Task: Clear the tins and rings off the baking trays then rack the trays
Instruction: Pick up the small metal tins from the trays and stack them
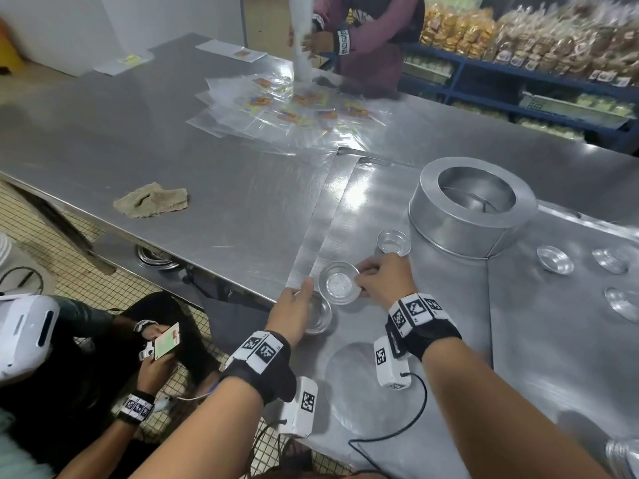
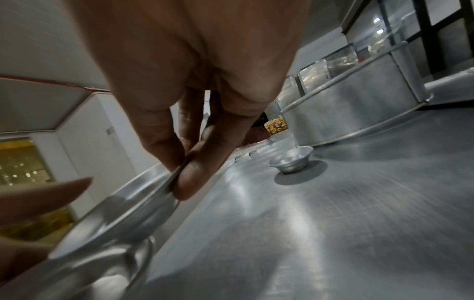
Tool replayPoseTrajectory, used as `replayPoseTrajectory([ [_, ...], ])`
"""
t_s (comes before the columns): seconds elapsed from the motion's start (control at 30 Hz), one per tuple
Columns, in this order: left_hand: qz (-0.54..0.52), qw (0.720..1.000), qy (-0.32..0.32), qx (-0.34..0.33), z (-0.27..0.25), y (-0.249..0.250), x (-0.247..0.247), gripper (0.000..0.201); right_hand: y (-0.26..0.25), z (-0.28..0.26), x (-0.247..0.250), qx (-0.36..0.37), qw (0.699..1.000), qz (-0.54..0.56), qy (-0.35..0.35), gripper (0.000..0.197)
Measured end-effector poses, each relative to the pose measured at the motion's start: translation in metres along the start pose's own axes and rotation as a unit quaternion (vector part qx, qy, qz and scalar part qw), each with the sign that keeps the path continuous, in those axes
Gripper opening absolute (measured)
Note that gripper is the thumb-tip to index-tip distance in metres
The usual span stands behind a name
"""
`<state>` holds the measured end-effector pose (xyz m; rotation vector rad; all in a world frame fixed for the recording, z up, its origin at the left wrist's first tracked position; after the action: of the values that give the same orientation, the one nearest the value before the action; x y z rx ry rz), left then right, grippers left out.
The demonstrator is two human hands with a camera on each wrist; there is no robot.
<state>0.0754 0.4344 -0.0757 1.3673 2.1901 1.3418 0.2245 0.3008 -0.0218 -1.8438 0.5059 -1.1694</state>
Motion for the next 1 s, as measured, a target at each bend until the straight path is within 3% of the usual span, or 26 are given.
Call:
replayPoseTrajectory([
  [0.13, -0.024, 1.0, -0.012, -0.01, -0.002, 0.006, -0.006, 0.066, -0.014, -0.015, -0.011, 0.056, 0.997, -0.051, -0.032, 0.025],
  [0.37, 0.029, 0.999, -0.029, -0.029, -0.001, 0.007, -0.016, 0.047, -0.011, -0.024, -0.021, 0.083, 0.989, -0.11, -0.053, 0.017],
  [0.53, 0.061, 0.996, -0.029, -0.06, -0.004, 0.01, -0.026, 0.026, 0.006, -0.014, -0.017, 0.061, 0.989, -0.118, -0.059, 0.012],
  [0.73, 0.101, 0.992, -0.012, -0.073, 0.008, 0.014, -0.043, 0.029, 0.022, 0.009, 0.0, 0.039, 0.99, -0.101, -0.091, 0.012],
  [0.83, 0.108, 0.992, -0.003, -0.067, 0.014, 0.017, -0.051, 0.03, 0.033, 0.034, 0.018, 0.022, 0.988, -0.145, -0.057, 0.026],
  [1.0, 0.104, 0.993, 0.003, -0.06, 0.024, 0.023, -0.062, 0.029, 0.048, 0.076, 0.061, -0.059, 0.964, -0.25, 0.075, 0.038],
])
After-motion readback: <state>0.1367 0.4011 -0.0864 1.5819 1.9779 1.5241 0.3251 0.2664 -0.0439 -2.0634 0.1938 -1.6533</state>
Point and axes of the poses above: each hand's wrist, its own z-axis towards the middle knuckle, its own x-axis out of the back of the hand, y = z × x, the point moved 5 cm from there along z, towards the middle knuckle, and after that the axes turned 3 degrees about x, right-handed, at the moved point
